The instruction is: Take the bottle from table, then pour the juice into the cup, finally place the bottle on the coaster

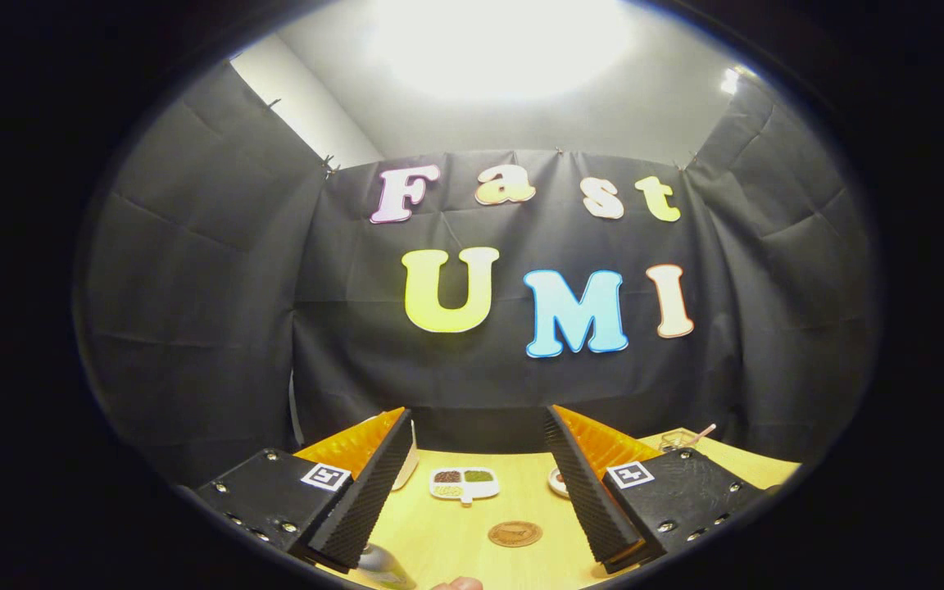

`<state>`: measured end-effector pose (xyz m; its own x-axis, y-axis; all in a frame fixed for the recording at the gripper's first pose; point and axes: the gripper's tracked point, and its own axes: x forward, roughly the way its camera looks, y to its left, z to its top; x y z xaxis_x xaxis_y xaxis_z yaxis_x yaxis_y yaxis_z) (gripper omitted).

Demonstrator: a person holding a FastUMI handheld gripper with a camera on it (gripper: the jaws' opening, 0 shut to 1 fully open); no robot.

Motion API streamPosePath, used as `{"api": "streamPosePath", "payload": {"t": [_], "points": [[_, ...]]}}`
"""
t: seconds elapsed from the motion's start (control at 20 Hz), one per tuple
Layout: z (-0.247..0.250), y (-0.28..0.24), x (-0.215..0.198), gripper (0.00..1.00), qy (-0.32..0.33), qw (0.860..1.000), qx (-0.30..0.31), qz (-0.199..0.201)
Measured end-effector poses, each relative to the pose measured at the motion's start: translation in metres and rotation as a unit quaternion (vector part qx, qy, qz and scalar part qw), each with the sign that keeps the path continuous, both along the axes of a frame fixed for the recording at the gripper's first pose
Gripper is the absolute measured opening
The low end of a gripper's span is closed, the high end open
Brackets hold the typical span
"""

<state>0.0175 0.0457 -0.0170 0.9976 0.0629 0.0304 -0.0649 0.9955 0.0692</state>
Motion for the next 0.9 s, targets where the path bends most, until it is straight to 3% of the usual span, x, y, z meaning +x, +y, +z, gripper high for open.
{"api": "streamPosePath", "payload": {"t": [0.3,0.9], "points": [[-0.024,0.034,-0.005,0.98,0.017,0.999,-0.004,0.028],[-0.084,0.083,-0.020,0.99,0.072,0.997,-0.008,0.037]]}}
